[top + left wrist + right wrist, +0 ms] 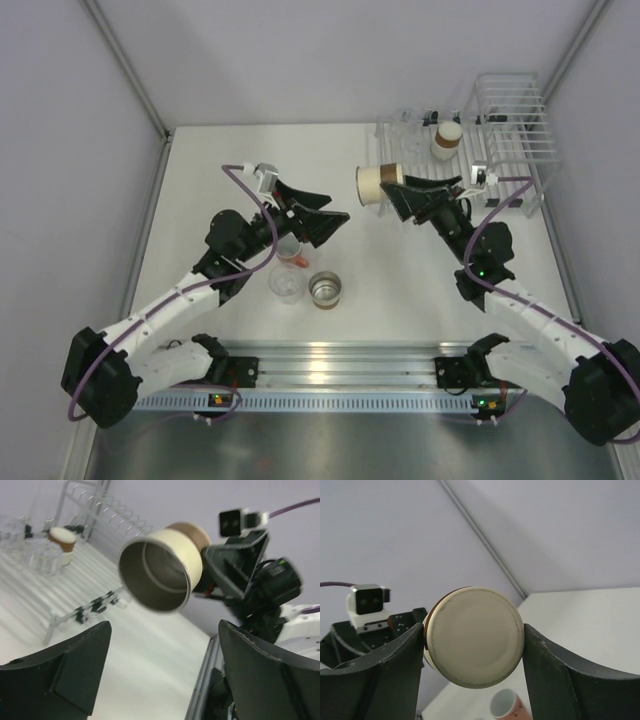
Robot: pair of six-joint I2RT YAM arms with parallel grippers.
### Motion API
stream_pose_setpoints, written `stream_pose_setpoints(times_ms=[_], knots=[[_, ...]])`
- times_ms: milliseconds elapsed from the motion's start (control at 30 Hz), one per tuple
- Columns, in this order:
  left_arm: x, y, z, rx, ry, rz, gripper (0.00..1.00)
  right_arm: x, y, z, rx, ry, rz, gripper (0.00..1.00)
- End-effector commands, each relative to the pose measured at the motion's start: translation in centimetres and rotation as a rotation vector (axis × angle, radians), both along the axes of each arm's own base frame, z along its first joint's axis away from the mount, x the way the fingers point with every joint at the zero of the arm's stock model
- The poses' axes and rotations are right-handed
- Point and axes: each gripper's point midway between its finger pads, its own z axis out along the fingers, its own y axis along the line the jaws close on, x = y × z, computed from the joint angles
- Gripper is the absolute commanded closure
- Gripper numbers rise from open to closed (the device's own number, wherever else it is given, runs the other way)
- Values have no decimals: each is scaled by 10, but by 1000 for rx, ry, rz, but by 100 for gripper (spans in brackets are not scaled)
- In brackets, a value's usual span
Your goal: Load the cups into the dish rack
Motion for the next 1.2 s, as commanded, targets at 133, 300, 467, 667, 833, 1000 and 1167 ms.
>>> stream_pose_setpoints(times_ms=[133, 300, 467, 667, 833, 1000, 1167], knots=[[24, 31, 3, 316, -11, 205, 1, 35, -65, 50, -335, -28, -431, 100], [39, 63, 3, 521, 32, 358, 1, 62, -103, 47, -550, 112, -658, 100], [67, 86, 12, 699, -5, 487, 2, 95, -119, 39, -699, 268, -778, 100], [88, 95, -13, 763, 14, 528, 2, 144, -123, -6, -892, 442, -856, 100], [96, 104, -41, 757, 65, 518, 2, 174, -132, -45, -1014, 542, -925, 100], [104, 115, -48, 714, 107, 503, 2, 197, -149, -78, -1056, 639, -953, 100], [106, 122, -48, 696, 128, 512, 2, 213, -172, -98, -1078, 704, -996, 100]])
